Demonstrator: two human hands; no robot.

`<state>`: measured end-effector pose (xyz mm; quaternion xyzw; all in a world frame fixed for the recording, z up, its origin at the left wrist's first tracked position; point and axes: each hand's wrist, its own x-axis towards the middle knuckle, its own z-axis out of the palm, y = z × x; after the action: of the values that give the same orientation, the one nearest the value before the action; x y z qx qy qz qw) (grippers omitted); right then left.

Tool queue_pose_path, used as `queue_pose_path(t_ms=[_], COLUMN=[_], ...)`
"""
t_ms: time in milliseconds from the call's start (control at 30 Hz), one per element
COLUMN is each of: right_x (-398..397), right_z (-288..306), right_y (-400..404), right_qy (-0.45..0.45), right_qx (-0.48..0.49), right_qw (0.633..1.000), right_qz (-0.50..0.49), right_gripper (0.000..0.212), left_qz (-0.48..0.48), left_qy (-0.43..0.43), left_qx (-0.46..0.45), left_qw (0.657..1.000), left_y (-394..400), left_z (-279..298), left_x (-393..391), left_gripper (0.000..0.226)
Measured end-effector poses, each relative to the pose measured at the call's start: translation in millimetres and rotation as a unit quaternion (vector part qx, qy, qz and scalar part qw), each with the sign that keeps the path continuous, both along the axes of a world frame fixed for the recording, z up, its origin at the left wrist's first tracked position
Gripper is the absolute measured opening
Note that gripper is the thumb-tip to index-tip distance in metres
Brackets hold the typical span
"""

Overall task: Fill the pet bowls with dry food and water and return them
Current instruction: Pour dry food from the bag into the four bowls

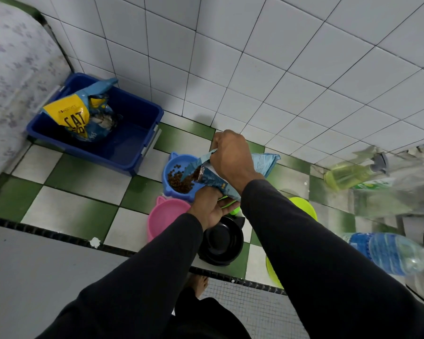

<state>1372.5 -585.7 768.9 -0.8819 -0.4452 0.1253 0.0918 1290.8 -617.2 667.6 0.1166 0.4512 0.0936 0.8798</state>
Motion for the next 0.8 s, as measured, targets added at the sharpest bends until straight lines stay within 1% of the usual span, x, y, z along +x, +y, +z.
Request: queue_pose_path(t_ms=[100, 467, 800], right_x=[-0.6, 2.5, 5.4], right_z=[1.5, 1.0, 3.0], right_y=[0.2, 0.1, 1.2], right_qy=[0.002, 0.006, -0.005], right_qx=[0.001, 0.006, 0.026], right_qw=[1.0, 1.0, 1.0], right_qz=[0.004, -0.001, 0.007], right_gripper=[0.011, 0.021, 0.018], left_qz=[0.002, -0.011, -0.013], left_qy=[0.003, 0.016, 0.019], left_qx=[0.0, 0.012, -0.002], left_qw=[1.0, 1.0, 1.0], left_y=[0.6, 2.3, 5.9], left_z=[0.6, 3.8, 5.3], left_x=[0.4, 5.0, 5.9], left_gripper=[0.029, 0.025, 0.025])
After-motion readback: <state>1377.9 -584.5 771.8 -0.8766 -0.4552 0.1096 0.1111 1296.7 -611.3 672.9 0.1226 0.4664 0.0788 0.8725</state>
